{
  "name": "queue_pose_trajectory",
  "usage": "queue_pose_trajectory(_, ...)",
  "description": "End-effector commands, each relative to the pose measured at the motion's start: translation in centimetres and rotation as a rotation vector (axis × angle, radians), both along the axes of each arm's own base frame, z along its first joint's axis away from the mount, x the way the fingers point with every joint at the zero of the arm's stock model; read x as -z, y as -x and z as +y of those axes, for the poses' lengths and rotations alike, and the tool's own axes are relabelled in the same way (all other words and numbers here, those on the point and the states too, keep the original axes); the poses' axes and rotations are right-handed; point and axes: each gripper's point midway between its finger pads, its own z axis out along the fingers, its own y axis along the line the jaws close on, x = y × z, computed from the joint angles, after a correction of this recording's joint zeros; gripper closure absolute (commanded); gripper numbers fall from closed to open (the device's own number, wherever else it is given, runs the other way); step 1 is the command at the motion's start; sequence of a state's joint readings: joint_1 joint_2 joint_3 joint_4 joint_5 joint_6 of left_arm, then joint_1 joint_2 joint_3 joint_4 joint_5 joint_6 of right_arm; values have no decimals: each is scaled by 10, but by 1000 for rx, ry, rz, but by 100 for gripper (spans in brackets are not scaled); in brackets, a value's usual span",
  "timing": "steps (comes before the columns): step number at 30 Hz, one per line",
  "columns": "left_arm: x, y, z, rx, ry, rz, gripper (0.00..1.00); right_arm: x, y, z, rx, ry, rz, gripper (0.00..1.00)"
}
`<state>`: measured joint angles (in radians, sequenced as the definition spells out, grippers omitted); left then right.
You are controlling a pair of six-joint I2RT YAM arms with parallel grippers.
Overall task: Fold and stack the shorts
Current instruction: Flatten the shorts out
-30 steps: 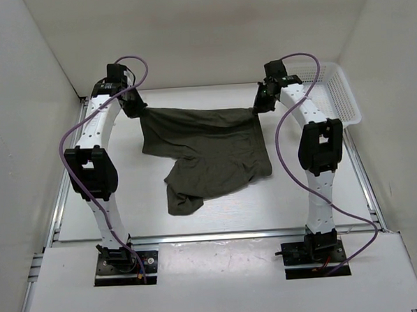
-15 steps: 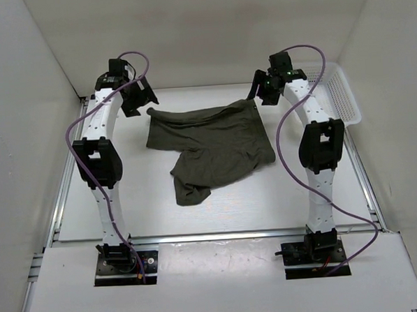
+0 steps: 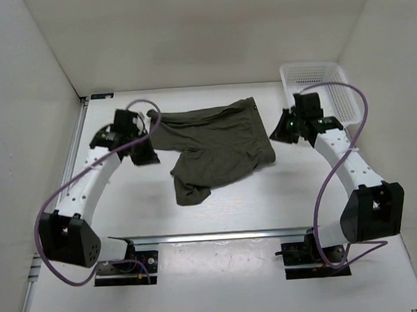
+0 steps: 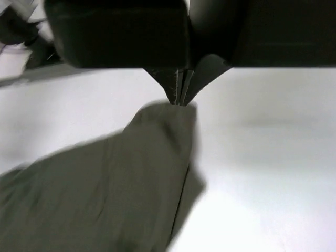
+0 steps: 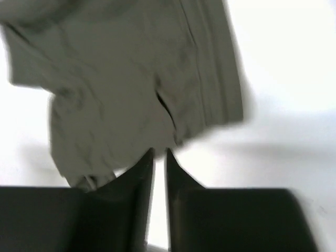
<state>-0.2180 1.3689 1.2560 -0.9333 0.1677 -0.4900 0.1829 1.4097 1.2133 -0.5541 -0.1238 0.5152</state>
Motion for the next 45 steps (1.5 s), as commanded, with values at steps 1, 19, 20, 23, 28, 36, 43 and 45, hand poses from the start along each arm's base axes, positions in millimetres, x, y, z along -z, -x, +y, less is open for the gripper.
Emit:
queue_pose_trajectory(1,40,46,-20,24,38,123,83,55,37,5,-24,-52,169,75)
queue_pose_trajectory(19,170,94,-88,188,-103,370,27,130,4,26,9,-150,318,40)
queue_pose_trajectory(20,173,91,-87,192,-120,365,33,127,-5,25,19,-138,299,43)
queue_pose_trajectory(23,174,82,-86,202,-146,343,74,128,-21,23,37,-116,283,55)
queue_pose_trajectory(28,151,47,-62,152,-193,271,90,129,-43,8,75,-32,269,100)
queue_pose_trajectory(36,38,9,43,-76,-460,108,90,99,-55,-13,130,-2,195,100)
queue_pose_trajectory(43,9,26,51,-166,-335,82,88,97,-51,-14,135,-23,199,100)
queue_pose_trajectory(45,34,58,45,-175,-275,171,78,107,-42,-15,136,-18,227,100)
